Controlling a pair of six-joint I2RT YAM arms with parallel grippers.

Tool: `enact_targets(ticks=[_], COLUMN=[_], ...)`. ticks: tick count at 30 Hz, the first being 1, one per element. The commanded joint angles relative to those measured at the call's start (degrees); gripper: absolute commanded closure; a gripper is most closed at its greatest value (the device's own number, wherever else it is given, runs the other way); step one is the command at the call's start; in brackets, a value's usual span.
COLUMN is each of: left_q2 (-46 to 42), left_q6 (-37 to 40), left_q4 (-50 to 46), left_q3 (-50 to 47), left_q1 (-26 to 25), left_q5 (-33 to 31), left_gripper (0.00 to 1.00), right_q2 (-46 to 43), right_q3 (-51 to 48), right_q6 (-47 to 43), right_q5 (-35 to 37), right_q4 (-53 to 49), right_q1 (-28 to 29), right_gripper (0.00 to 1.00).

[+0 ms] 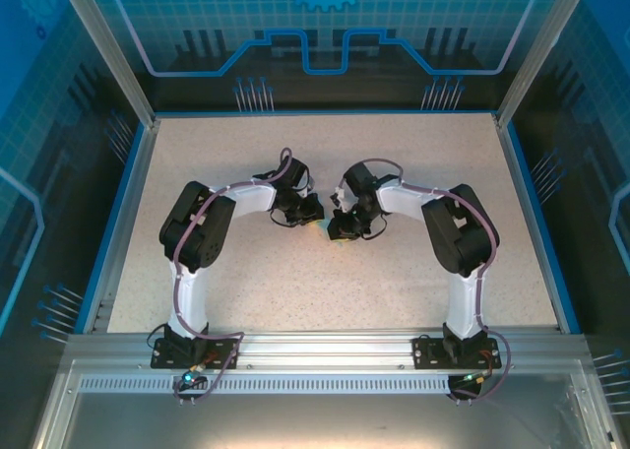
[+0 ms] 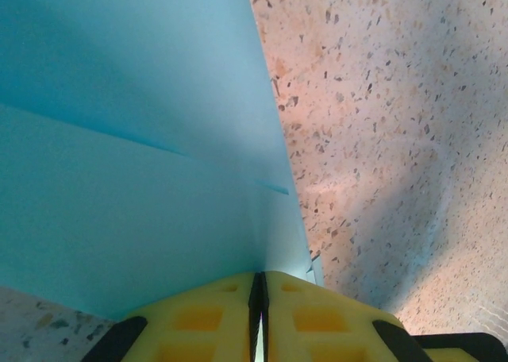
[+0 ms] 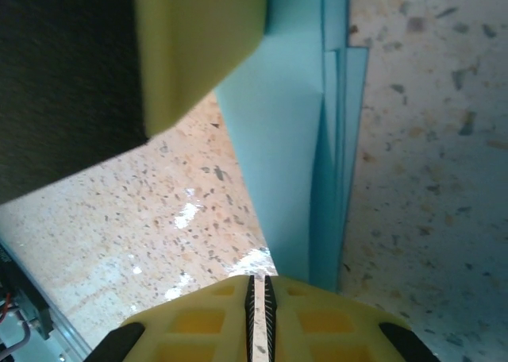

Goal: Fold a paper plane with a square sheet of paper (pick it up from the middle)
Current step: Fold the wing for the fifth time at the center of the table.

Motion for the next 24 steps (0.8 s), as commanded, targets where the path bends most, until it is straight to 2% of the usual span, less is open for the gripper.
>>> enact_targets(ticks=[1,11,16,24], left_q2=[2.7,0.7,-4.6,-8.2], left_q6=[0.2,0.2,-1.1,-5.1], left_q4=[-5.1,-4.6,1.3,12.5], left_q3=[0.3,2.2,-1.1,-10.3], left_q1=[0.2,0.2,0.2,-0.6], left_q5=[-5.1,-3.7,0.9,7.1], left_gripper=[0.85,0.80,0.74,0.77], right_q2=[0.3,0.3,0.4,1.4], right_q3=[-2.0,-6.1,-6.8,-6.9], right_q6=[-1.3,-1.0,1.0,3.7], right_q5=[2.2,2.1,-1.6,-5.4], right_q4=[-2.3,-0.6,2.4,4.8], right_q1=[0.0,-1.4,-2.6,-3.5], right_gripper=[0.86,0.86,0.87,0.87])
